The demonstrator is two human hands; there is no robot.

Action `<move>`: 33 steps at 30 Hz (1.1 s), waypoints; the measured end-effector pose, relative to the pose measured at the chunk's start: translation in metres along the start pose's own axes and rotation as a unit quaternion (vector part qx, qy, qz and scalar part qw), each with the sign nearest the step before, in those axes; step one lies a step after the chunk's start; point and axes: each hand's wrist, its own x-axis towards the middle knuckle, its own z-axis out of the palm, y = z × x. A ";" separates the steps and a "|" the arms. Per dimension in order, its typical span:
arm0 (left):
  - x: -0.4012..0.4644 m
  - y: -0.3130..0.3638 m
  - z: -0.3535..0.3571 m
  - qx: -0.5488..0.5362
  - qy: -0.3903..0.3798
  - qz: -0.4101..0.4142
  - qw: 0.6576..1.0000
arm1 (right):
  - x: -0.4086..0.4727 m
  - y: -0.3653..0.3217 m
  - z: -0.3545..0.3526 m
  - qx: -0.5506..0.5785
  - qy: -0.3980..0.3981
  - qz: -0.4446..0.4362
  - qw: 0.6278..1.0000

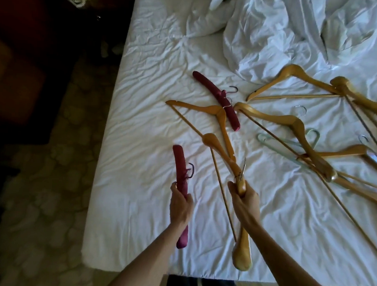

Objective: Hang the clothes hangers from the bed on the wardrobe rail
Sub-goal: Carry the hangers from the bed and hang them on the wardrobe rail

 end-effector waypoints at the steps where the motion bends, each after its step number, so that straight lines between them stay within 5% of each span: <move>1: -0.007 0.010 -0.015 -0.037 0.004 -0.022 0.999 | -0.007 -0.013 -0.006 0.008 -0.005 -0.005 1.000; 4: -0.033 0.041 -0.061 -0.133 0.013 -0.079 0.988 | -0.034 -0.061 -0.022 0.013 -0.030 -0.027 0.999; 13: -0.122 0.103 -0.241 -0.245 0.112 -0.065 0.961 | -0.120 -0.252 0.005 0.004 -0.243 -0.172 0.955; 21: -0.230 0.060 -0.434 -0.398 0.255 -0.071 0.878 | -0.276 -0.394 0.100 0.023 -0.469 -0.303 0.830; 33: -0.418 -0.139 -0.712 -0.429 0.431 -0.036 0.793 | -0.616 -0.486 0.296 -0.007 -0.647 -0.429 0.631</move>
